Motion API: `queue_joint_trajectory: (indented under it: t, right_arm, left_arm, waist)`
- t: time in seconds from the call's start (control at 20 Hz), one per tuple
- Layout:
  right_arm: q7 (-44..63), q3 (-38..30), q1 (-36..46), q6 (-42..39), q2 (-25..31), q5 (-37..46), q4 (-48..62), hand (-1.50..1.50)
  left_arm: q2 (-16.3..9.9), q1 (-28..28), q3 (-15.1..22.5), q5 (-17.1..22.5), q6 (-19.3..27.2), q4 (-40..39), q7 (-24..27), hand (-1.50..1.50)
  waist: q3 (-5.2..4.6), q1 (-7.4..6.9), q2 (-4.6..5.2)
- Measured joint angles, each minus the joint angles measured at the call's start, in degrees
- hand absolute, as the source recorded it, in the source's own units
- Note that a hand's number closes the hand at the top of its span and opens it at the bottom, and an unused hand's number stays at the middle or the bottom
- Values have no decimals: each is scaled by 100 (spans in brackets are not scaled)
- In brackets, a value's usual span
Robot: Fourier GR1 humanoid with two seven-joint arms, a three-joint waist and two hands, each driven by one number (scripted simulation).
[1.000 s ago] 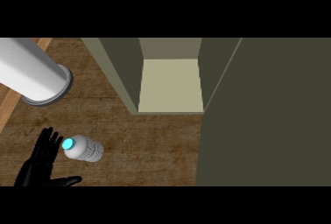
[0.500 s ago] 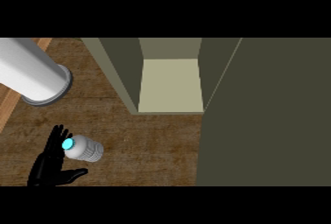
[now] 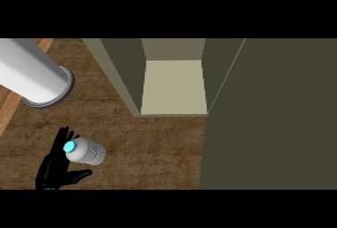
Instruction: Pick up the bottled water, place it into the cabinet and close the cabinet
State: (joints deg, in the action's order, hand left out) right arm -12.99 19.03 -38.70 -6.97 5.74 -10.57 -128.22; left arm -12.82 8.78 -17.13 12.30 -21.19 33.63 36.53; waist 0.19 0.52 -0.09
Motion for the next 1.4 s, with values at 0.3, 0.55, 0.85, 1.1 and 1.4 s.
queue_joint_trajectory:
  t: [0.3, 0.55, 0.85, 1.1, 1.4]
  right_arm:
    - [-59, -86, 224, -15, -2, -92, 295, -150]
    - [-108, -25, 142, -2, 11, -69, 251, -150]
    - [51, 9, 203, 33, 35, -113, 167, -150]
    - [79, 54, 184, 50, 47, -103, 166, -150]
    - [-184, -18, 169, -38, 67, -126, 445, -150]
  left_arm:
    - [-66, 358, -75, 18, -258, -677, 321, -150]
    - [-116, 495, -108, 84, -509, -968, 339, -150]
    - [-45, 673, -124, 169, -627, -1103, 258, -150]
    - [72, 783, -8, 115, -686, -1074, 301, 150]
    - [151, 866, 159, -35, -646, -1143, 325, 150]
  waist:
    - [35, -5, -8]
    - [62, 9, -19]
    - [77, -2, -22]
    - [60, 8, -21]
    - [61, 16, -15]
